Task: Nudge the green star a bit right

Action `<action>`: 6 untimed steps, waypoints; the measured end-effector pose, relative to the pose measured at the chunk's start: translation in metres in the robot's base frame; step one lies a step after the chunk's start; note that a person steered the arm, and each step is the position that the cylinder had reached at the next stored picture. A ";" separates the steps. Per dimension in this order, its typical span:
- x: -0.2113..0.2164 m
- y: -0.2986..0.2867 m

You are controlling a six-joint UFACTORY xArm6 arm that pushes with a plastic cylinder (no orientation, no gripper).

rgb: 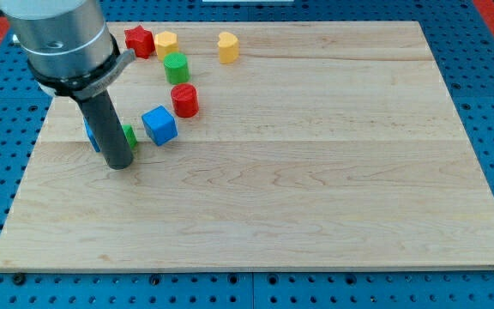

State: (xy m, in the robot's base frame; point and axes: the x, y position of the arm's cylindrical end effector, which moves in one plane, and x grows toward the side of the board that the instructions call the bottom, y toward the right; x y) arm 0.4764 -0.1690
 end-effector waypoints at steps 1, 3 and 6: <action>0.003 -0.015; 0.009 -0.057; -0.024 -0.072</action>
